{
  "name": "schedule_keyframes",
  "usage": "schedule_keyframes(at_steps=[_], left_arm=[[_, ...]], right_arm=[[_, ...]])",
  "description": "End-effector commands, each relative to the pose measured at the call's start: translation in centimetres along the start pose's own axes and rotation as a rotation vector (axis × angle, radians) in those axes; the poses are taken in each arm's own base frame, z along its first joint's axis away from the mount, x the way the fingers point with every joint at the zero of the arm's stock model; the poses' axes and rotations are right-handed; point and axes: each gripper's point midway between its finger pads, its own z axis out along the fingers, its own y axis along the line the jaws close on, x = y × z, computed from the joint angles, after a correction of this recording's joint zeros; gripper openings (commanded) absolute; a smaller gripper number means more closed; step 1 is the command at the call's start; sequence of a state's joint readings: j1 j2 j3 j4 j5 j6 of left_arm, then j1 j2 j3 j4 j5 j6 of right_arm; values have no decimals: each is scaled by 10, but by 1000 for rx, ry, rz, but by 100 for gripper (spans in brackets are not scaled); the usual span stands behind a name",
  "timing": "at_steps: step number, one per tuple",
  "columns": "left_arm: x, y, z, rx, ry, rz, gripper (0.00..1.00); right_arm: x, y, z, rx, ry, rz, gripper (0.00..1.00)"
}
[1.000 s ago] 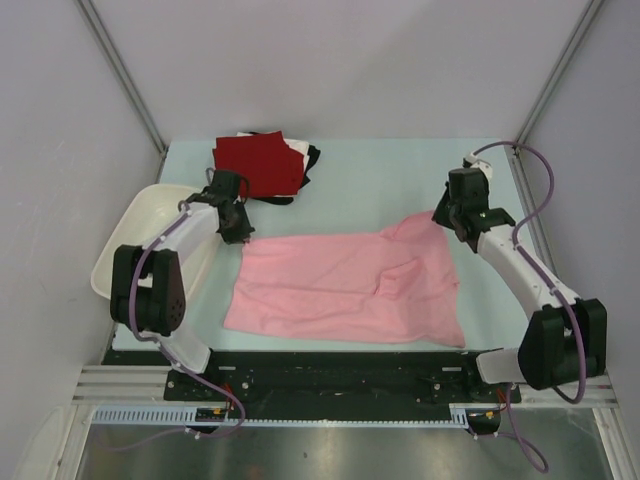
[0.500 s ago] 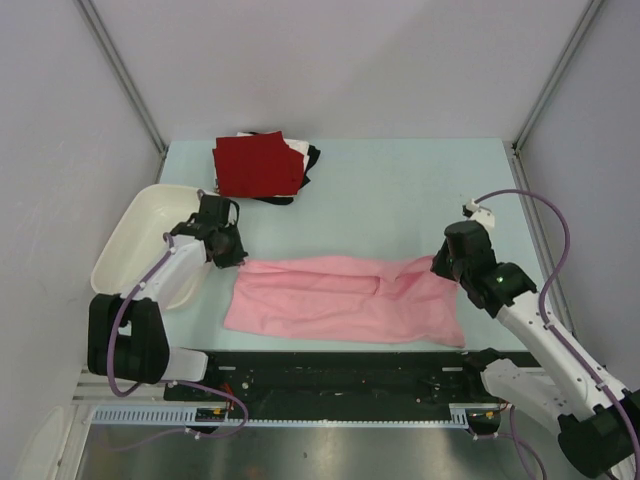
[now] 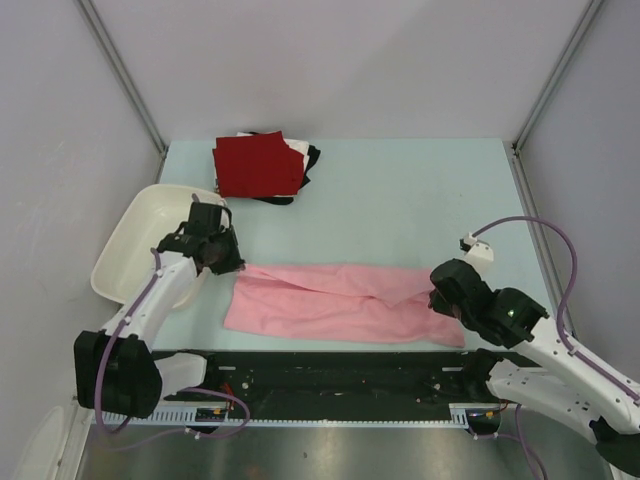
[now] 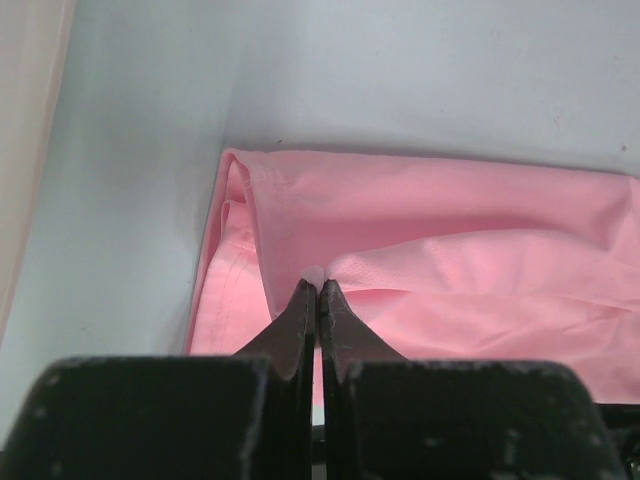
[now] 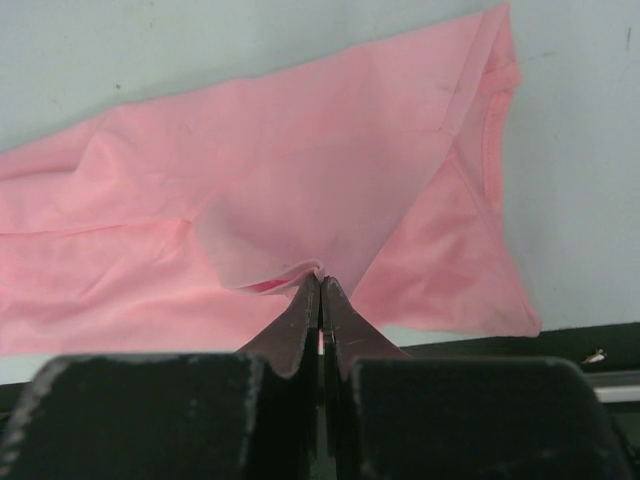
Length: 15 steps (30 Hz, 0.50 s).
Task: Fold and stack the t-shirts
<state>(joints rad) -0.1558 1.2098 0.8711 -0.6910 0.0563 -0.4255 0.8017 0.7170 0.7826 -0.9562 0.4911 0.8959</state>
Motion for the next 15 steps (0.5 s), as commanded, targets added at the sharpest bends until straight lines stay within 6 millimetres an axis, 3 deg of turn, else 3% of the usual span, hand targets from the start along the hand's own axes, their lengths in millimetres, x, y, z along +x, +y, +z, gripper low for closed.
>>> schedule_keyframes(at_steps=[1, 15], left_arm=[[3, -7, -14, 55, -10, 43, 0], [7, -1, -18, 38, -28, 56, 0]], right_arm=[[8, -14, -6, 66, -1, 45, 0], [34, -32, -29, 123, -12, 46, 0]])
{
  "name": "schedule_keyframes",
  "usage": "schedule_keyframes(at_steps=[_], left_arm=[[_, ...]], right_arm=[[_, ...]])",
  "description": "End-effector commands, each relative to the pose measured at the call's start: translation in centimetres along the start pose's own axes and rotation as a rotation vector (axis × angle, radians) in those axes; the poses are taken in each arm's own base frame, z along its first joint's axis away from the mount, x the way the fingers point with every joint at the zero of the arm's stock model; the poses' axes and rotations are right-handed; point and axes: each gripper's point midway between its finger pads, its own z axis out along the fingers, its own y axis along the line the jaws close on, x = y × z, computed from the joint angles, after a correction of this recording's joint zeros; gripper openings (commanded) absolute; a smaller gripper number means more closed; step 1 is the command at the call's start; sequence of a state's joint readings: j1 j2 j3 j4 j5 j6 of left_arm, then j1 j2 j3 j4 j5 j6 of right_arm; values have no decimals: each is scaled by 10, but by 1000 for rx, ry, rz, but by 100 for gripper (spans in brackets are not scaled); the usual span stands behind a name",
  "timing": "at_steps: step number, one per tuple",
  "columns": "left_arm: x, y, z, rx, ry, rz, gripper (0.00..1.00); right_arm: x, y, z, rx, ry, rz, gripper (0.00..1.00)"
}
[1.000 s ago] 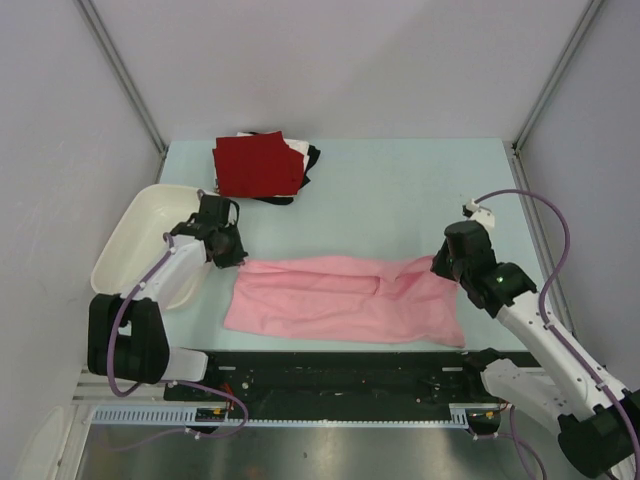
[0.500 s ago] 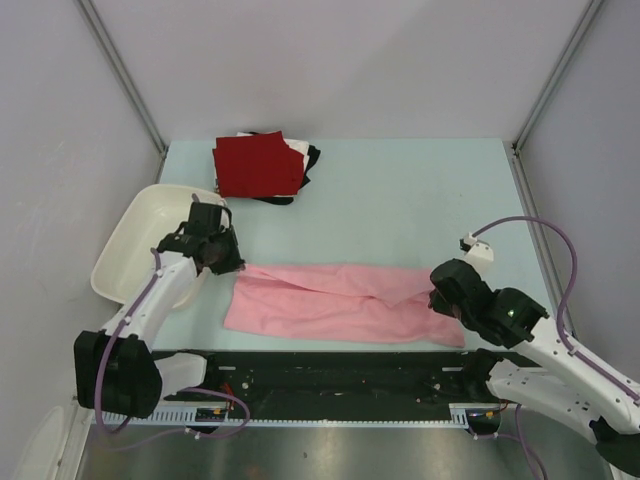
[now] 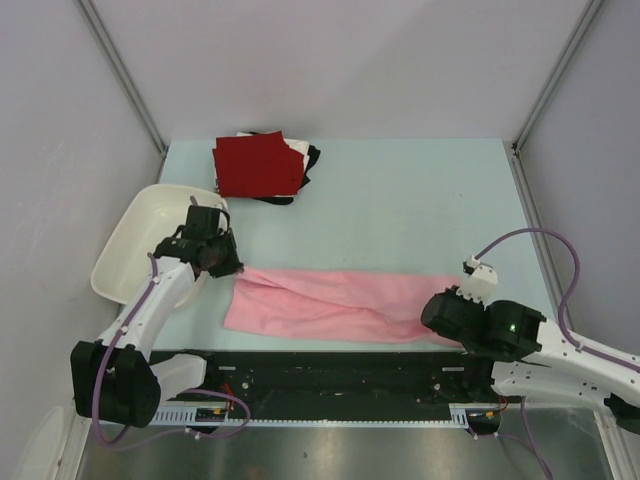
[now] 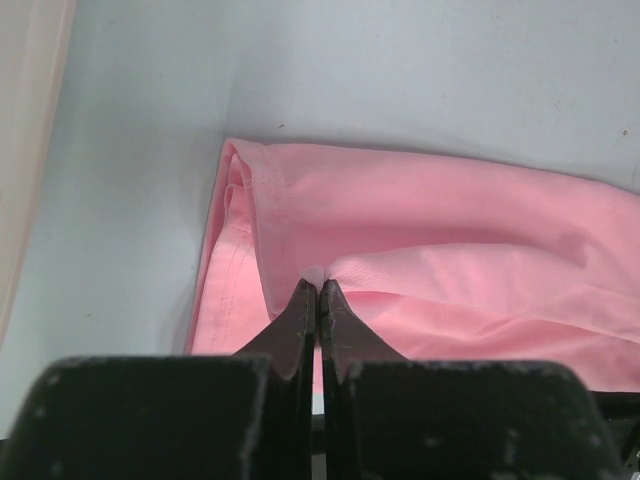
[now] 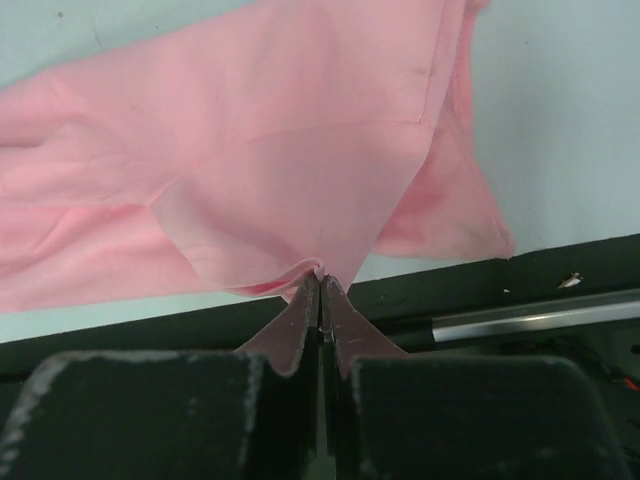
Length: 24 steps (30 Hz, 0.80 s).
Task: Fold and stack the t-shirts
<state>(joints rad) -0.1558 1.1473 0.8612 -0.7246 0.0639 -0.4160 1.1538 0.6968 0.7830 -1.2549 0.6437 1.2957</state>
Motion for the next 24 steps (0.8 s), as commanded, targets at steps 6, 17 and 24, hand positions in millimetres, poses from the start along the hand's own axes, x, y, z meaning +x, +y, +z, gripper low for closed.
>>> schedule_keyframes(at_steps=[6, 17, 24], left_arm=[[13, -5, -9, 53, 29, 37, 8], [7, -20, -50, 141, -58, 34, 100], [-19, -47, -34, 232, -43, 26, 100]], right_arm=[[3, -16, -4, 103, -55, 29, 0], [-18, 7, -15, 59, -151, 3, 100], [-89, 13, -2, 131, -373, -40, 100]])
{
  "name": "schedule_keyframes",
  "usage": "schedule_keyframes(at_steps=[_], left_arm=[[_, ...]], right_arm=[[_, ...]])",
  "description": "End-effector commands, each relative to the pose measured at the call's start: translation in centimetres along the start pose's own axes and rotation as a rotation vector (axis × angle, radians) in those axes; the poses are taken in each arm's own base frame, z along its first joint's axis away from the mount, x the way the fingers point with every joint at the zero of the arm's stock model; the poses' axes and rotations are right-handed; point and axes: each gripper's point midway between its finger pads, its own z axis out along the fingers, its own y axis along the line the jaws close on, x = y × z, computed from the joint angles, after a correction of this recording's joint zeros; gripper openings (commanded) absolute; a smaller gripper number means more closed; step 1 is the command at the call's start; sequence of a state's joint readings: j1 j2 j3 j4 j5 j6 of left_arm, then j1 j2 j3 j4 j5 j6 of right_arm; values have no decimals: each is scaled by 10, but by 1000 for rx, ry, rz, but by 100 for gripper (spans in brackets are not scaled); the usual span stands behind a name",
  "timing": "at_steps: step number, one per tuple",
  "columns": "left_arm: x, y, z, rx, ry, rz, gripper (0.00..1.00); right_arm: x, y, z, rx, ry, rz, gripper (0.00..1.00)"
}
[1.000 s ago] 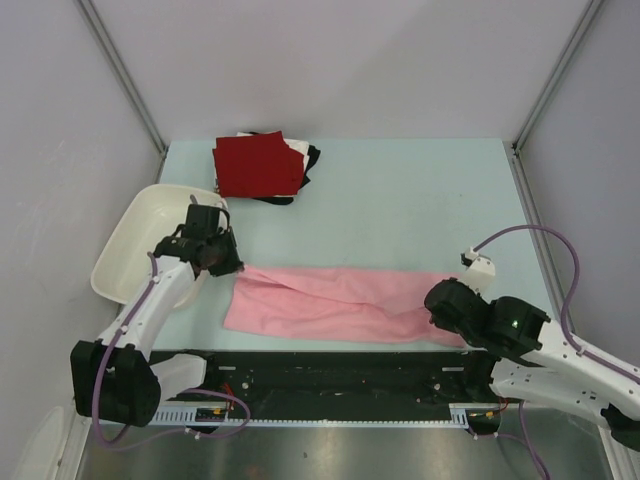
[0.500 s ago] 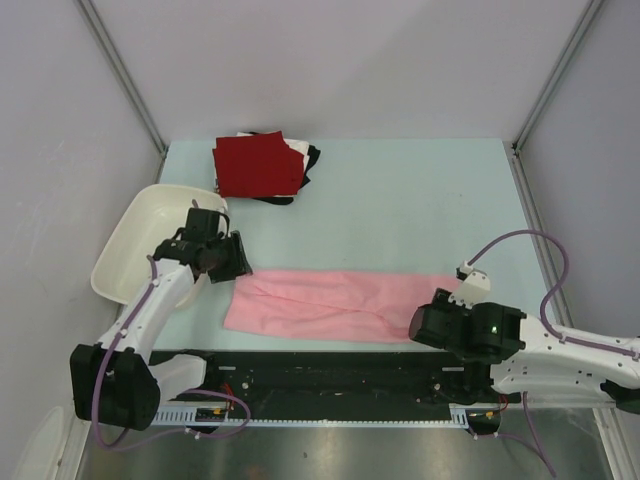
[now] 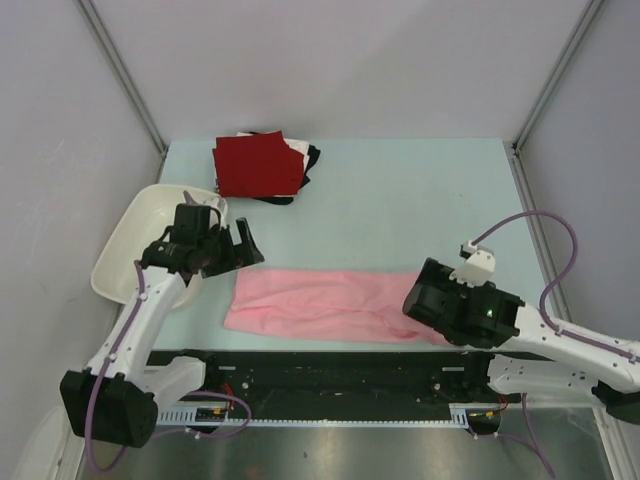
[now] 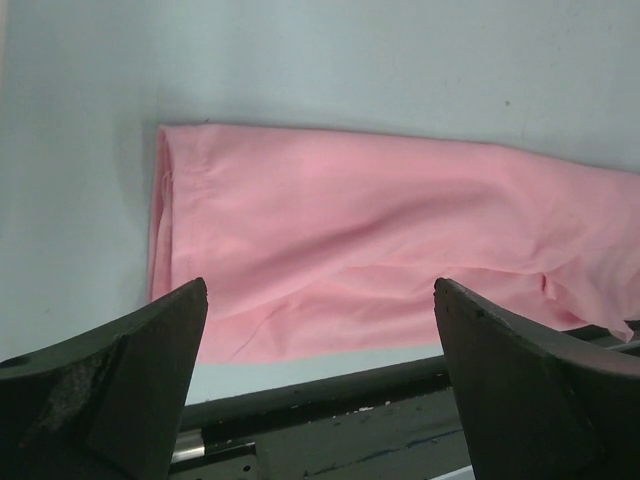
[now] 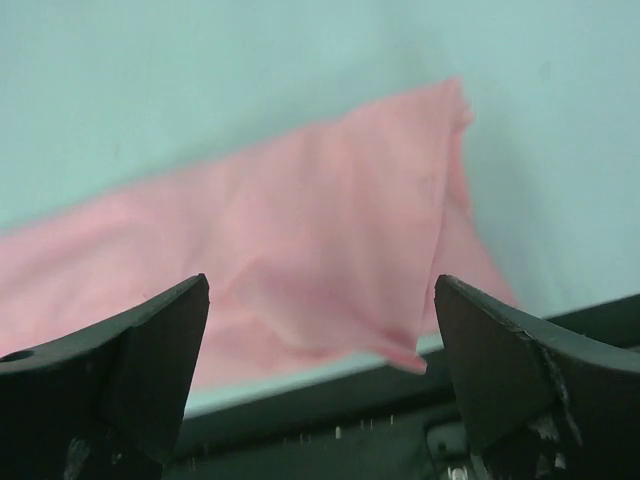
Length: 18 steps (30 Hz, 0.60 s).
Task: Fold and stack the t-shirts
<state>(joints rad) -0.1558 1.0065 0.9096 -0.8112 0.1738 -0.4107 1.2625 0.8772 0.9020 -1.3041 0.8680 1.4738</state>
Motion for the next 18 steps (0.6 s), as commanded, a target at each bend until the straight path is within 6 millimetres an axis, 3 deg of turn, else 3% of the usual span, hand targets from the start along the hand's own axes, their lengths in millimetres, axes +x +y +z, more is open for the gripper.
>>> schedule_keyframes(at_steps=[1, 2, 3, 4, 5, 6, 7, 9, 11, 12, 18], left_arm=[[-19, -27, 18, 117, 18, -8, 100], [-21, -30, 22, 129, 25, -16, 100], [-27, -33, 32, 143, 20, -24, 100], [-28, -37, 36, 150, 26, -49, 100], [-29, -42, 38, 171, 36, -57, 100], [-35, -45, 45, 182, 30, -62, 100], [-37, -47, 48, 180, 26, -81, 100], [-44, -50, 54, 191, 4, -94, 100], [-42, -49, 59, 188, -8, -136, 100], [-50, -54, 58, 222, -54, -135, 100], [-28, -48, 80, 243, -17, -205, 100]], right_arm=[[-65, -4, 21, 66, -212, -11, 100], [-75, -22, 36, 146, -226, 24, 100], [-70, -20, 44, 122, -169, 47, 100], [-79, -11, 54, 80, -181, 69, 100], [-90, -25, 66, 112, -191, 135, 100], [-70, -16, 79, 37, -99, 127, 100], [-83, -3, 88, -39, -120, 133, 99], [-75, -2, 106, -65, -34, 161, 100], [-72, -1, 116, -66, 0, 174, 100], [-69, 0, 120, -78, 30, 192, 100], [-58, 11, 133, -127, 125, 275, 100]])
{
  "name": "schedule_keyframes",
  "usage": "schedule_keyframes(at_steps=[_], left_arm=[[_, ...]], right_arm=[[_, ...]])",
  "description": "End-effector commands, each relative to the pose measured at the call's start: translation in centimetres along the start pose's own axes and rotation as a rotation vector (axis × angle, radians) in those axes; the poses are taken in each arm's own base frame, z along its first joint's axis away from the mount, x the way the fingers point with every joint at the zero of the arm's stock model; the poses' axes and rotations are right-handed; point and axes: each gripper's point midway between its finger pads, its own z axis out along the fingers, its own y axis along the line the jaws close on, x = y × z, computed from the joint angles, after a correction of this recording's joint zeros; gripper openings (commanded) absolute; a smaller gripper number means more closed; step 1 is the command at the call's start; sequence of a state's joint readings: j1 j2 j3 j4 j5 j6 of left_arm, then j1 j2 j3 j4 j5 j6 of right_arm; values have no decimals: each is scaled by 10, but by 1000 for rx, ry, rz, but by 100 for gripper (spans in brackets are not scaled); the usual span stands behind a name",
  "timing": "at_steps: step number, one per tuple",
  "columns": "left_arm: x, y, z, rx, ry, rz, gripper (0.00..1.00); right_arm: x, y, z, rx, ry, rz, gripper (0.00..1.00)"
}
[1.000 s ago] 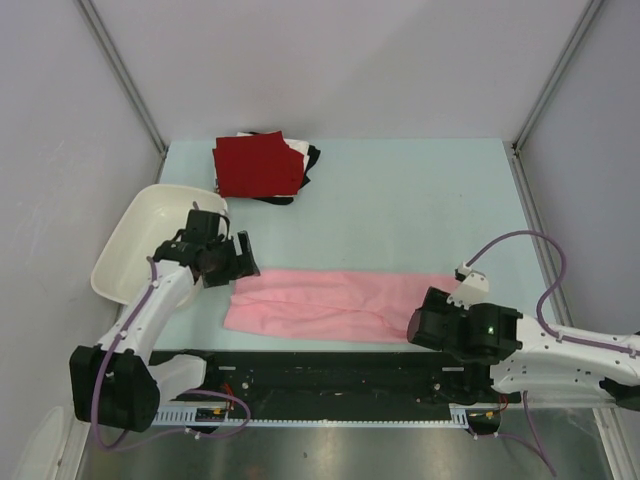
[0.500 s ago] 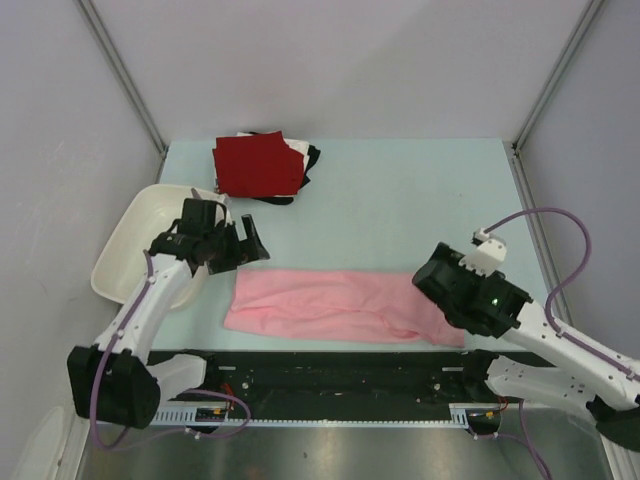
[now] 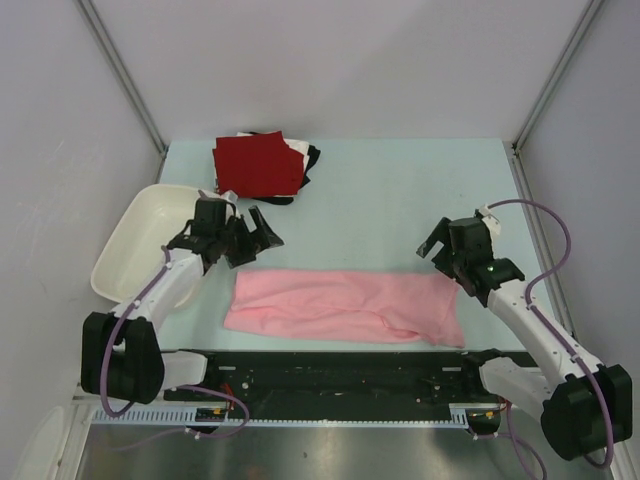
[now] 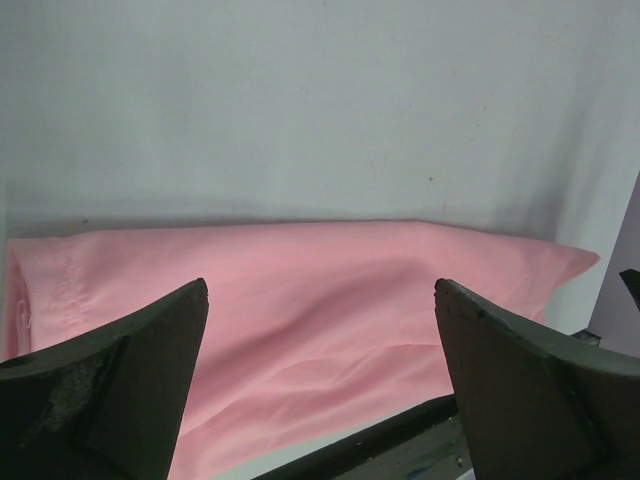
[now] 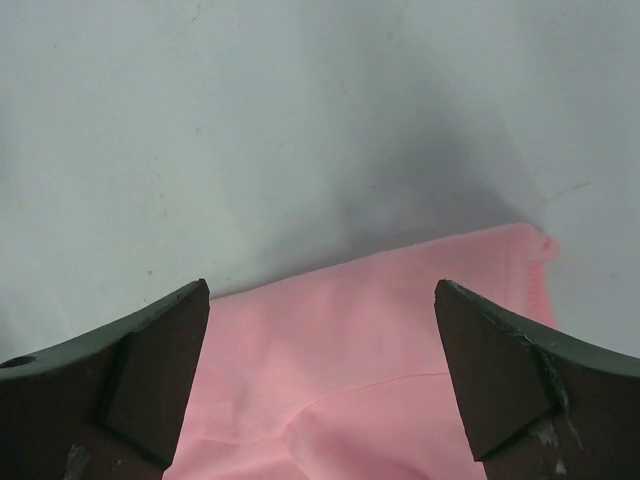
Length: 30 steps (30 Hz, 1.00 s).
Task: Fold and stack the t-shirts
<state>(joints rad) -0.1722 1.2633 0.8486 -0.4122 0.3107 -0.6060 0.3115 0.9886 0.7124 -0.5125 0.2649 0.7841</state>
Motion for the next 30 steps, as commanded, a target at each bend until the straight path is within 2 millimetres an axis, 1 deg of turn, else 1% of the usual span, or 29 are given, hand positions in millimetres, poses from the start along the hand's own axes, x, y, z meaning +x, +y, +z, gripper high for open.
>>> schedule_keyframes(at_steps=[1, 3, 5, 6, 8, 9, 11, 13, 16, 21, 26, 30], left_arm=[[4, -8, 12, 70, -10, -48, 100], [13, 0, 19, 62, 6, -63, 100], [19, 4, 23, 67, 17, -76, 100], [22, 6, 27, 68, 22, -76, 100], [25, 9, 31, 61, 25, -77, 100], [29, 13, 34, 54, 39, -82, 100], [31, 14, 37, 61, 41, -86, 100], [38, 20, 40, 47, 53, -95, 100], [46, 27, 43, 34, 64, -109, 100], [53, 41, 45, -14, 67, -103, 99], [53, 44, 44, -29, 64, -94, 99], [51, 46, 42, -48, 57, -83, 99]], right_arm=[[6, 29, 7, -136, 81, 32, 100], [10, 28, 11, -131, 95, 45, 99], [16, 25, 16, -119, 108, 51, 99], [17, 26, 18, -127, 112, 63, 99], [26, 25, 23, -132, 144, 78, 99], [27, 27, 26, -143, 143, 87, 99], [33, 25, 30, -141, 164, 90, 99], [38, 22, 35, -135, 169, 93, 99], [46, 9, 44, -104, 186, 95, 99], [42, -23, 57, 13, 149, 37, 99], [30, -49, 65, 111, 92, 0, 99], [18, -69, 65, 197, 36, -36, 99]])
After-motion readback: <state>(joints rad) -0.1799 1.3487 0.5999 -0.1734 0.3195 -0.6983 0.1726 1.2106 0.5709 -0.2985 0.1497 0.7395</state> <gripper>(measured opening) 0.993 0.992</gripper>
